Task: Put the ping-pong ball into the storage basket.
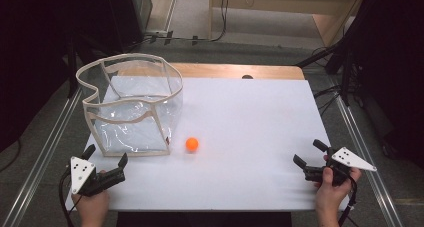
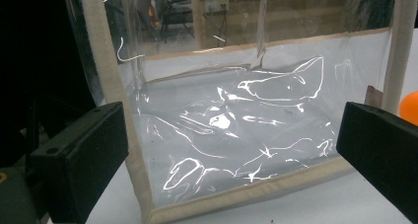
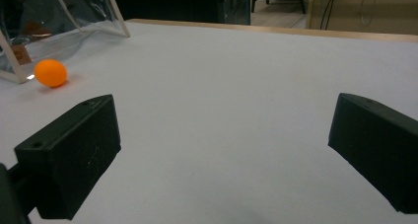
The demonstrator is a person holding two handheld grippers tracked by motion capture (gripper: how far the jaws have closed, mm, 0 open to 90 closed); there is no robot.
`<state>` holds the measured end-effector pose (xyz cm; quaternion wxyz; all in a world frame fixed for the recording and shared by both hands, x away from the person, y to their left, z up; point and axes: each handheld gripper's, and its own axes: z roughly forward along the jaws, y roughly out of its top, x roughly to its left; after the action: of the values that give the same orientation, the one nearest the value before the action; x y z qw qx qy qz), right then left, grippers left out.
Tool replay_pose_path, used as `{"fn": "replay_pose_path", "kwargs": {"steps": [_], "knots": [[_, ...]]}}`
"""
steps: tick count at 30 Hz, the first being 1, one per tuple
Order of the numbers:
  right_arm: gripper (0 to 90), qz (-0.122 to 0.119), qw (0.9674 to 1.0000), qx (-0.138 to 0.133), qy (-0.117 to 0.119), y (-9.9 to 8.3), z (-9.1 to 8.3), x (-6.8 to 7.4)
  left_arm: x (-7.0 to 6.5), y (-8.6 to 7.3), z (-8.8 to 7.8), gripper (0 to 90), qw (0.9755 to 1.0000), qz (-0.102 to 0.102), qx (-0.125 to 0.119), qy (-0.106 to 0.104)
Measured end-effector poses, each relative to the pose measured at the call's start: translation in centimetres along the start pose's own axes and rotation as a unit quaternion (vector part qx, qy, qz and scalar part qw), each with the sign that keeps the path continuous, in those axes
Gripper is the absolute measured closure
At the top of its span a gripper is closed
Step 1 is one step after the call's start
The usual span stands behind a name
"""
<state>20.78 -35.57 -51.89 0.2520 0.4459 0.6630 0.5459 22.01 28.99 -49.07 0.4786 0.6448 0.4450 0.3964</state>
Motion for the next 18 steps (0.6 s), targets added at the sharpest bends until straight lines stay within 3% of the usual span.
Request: {"fn": "replay_pose_path", "kwargs": {"steps": [8,18], "knots": [[0.0,-0.012,0.9999,0.009,0.005,0.4,-0.3,0.5,-0.2,0.0,0.1,0.0,1.0000,0.007,0.004,0.002],[0.0,-0.051,0.9984,0.019,0.014,2.3,0.2,1.9,-0.3,-0.1,0.0,0.0,0.9999,0.012,0.006,0.001]]}}
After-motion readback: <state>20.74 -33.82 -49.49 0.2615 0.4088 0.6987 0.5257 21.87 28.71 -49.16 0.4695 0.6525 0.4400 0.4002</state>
